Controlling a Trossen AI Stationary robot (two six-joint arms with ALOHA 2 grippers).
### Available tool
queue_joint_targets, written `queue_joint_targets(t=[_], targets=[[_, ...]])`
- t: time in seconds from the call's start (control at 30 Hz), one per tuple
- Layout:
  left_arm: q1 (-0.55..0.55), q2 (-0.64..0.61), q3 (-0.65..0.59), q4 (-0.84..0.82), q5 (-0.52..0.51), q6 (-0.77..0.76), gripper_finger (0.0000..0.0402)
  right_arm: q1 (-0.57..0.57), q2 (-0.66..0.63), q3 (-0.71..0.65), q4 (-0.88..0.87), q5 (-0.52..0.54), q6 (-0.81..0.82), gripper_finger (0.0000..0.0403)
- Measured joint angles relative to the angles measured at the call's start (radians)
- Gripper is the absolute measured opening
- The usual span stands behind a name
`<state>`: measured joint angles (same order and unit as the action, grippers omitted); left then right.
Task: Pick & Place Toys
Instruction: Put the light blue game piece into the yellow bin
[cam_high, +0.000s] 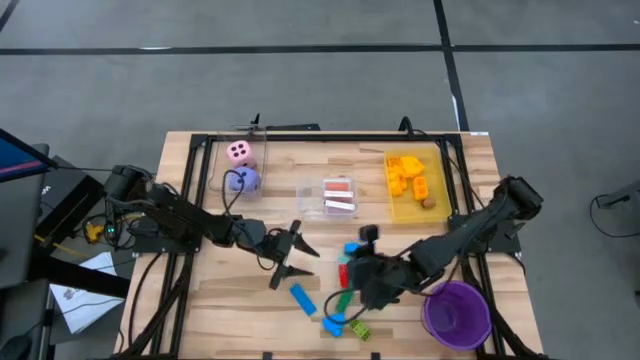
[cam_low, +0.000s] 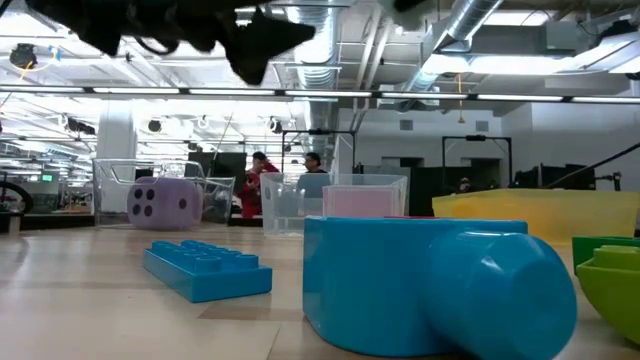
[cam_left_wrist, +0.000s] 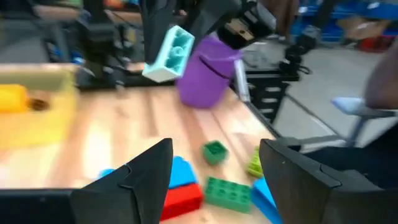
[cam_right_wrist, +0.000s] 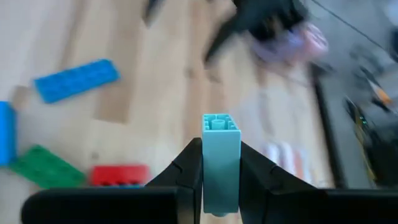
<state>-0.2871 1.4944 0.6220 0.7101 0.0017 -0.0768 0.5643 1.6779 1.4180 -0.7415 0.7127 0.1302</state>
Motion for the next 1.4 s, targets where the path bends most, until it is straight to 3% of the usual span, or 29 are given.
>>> queue_joint_targets(t=[0.33,0.67,0.77,0.97,1.1,1.27,1.4], targets=[[0.0,-0.254,0.0,-0.089,-0.163,0.137,0.0228,-0.018,-0.282,-0.289,-0.146,0.21,0.374,0.0057],[0.001,-0.356,0.0,-0.095,-0.212,0.185,0.0221,-0.216,-0.572,-0.595,-0.13,0.269,0.726,0.0062],[0.0,-0.347,0.0,-0.106,-0.212,0.185,0.0219,-0.321,-0.598,-0.664,-0.137,0.238,0.843,0.0062],[0.0,-0.346,-0.001,-0.107,-0.212,0.178,0.0218,-0.472,-0.593,-0.729,-0.137,0.163,0.917,0.0063],[0.0,-0.346,-0.001,-0.123,-0.212,0.178,0.0218,-0.517,-0.593,-0.732,-0.172,0.105,0.929,0.0063],[0.0,-0.346,-0.001,-0.152,-0.211,0.177,0.0218,-0.534,-0.6,-0.732,-0.294,-0.062,0.969,0.0064],[0.0,-0.346,-0.001,-0.151,-0.211,0.176,0.0218,-0.516,-0.6,-0.732,-0.401,-0.108,1.027,0.0064]])
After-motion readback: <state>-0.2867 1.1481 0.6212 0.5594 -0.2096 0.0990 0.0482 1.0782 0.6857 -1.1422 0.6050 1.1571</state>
